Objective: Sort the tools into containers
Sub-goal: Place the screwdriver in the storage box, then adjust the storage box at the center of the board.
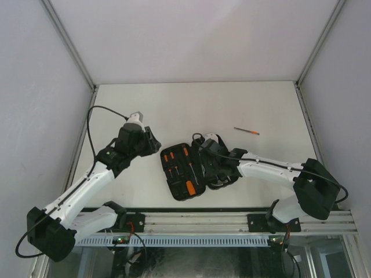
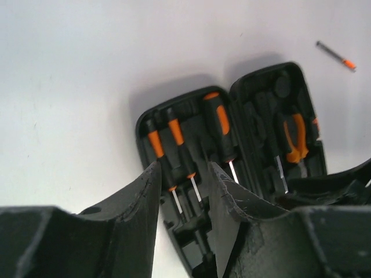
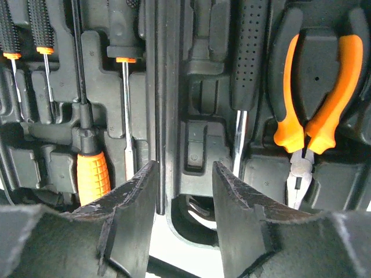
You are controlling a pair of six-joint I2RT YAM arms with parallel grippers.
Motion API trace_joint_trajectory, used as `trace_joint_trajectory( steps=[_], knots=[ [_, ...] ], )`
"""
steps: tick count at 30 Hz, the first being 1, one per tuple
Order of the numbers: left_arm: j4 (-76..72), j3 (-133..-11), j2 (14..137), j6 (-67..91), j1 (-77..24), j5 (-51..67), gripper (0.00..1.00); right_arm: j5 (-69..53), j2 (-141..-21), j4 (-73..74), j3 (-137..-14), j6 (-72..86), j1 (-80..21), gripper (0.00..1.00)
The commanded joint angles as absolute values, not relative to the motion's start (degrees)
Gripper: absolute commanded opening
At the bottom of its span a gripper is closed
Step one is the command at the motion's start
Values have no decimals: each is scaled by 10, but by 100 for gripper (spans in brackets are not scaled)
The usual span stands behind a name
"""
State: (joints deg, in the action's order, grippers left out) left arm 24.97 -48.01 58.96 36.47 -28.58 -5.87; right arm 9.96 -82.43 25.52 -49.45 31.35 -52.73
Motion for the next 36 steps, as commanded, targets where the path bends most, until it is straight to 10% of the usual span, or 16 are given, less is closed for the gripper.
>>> trace_joint_trajectory(
  steps=[1, 36],
  knots=[
    [265, -430, 544, 371, -285, -66, 42, 79, -837, 217, -499, 296, -518, 43],
    [199, -271, 550, 438, -284, -59, 47, 44, -974, 201, -558, 473, -538, 24]
  ],
)
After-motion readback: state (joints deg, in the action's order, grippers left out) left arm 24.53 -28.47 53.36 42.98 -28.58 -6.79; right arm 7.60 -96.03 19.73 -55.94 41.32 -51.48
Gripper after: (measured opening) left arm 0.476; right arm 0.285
